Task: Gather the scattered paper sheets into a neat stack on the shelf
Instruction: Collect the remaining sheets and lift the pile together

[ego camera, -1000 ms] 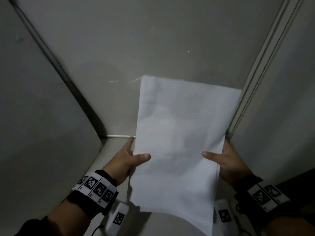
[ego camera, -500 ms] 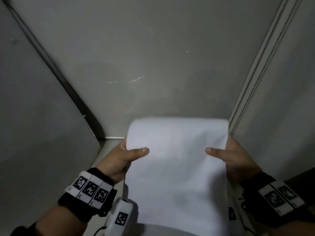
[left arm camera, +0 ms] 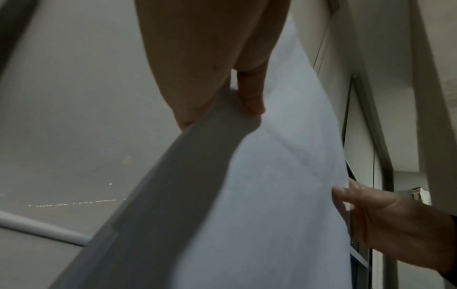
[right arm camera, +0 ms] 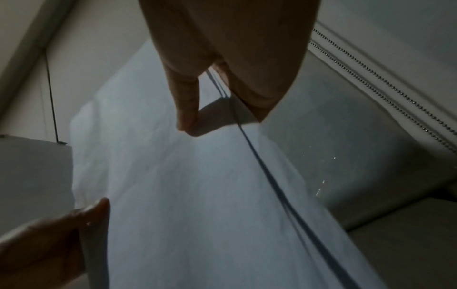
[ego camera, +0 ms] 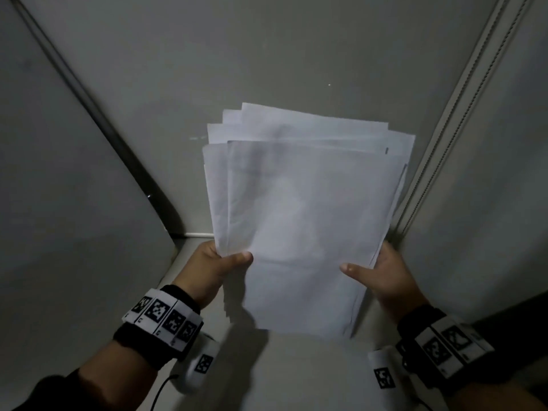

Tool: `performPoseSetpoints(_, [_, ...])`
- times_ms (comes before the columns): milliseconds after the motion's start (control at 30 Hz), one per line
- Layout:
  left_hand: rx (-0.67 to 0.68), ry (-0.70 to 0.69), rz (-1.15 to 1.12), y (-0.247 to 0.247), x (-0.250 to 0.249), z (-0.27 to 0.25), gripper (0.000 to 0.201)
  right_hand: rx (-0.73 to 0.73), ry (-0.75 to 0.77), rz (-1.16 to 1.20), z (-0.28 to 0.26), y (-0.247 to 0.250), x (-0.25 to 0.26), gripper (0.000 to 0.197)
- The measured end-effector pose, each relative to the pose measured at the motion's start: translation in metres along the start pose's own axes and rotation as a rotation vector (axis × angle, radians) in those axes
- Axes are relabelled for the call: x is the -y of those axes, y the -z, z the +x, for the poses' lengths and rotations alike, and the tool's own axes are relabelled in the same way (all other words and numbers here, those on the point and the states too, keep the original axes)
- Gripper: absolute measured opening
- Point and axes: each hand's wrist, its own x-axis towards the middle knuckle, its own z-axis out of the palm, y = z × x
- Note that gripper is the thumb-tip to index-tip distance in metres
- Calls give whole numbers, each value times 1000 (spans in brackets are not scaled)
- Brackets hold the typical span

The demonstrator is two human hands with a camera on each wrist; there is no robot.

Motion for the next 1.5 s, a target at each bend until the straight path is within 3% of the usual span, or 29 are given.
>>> performPoseSetpoints(100, [109, 1, 57, 7, 1, -2, 53, -76, 5, 0, -1, 0, -7, 38])
performPoseSetpoints(167, [118, -39, 161, 6, 6, -5, 51, -133, 19, -23, -3, -2, -13, 36])
performPoseSetpoints(267, [-105, -102, 220, -1, 9, -7, 36, -110, 27, -41, -6, -8, -15, 40])
performPoseSetpoints(333, [-179, -109, 212, -2, 6, -6, 32, -70, 5, -15, -8, -10, -16, 44])
performPoseSetpoints(433, [-35, -56, 206, 1, -3, -5, 31, -25, -30, -10, -8, -7, -22, 40])
performPoseSetpoints(533, [89, -22, 245, 3, -6, -6, 56, -25, -42, -33, -10, -4, -21, 30])
performPoseSetpoints(633, [148, -67, 237, 5, -14, -9, 58, -196, 33, -139, -16, 0, -11, 18])
performPoseSetpoints(700, [160, -128, 243, 5, -20, -11, 50, -262, 111, -252, -16, 3, -11, 30])
performPoseSetpoints(733, [149, -149, 232, 4, -20, -10, 43, -248, 125, -292, -16, 4, -13, 35])
performPoseSetpoints(800, [110, -136, 180, 2, -16, -10, 38, -123, 14, -206, -14, 3, -19, 32])
performPoseSetpoints(866, [79, -74, 120, 3, -5, -8, 53, 14, -112, -129, -14, 2, -31, 34])
performPoseSetpoints(966, [17, -34, 40, 5, 3, -6, 61, 106, -164, -184, -21, 0, -43, 35])
performPoseSetpoints(1066, [-15, -15, 39, 6, 2, -7, 46, 99, -169, -199, -28, -3, -44, 33])
performPoseSetpoints(1200, [85, -18, 213, 6, -4, -14, 43, 27, -152, -180, -27, -4, -38, 26])
performPoseSetpoints(1400, [-196, -77, 384, 2, 4, -10, 39, 102, -122, -215, -33, -14, -33, 35])
performPoseSetpoints(1500, [-227, -85, 347, -4, 6, -14, 33, 106, -121, -240, -35, -19, -37, 38])
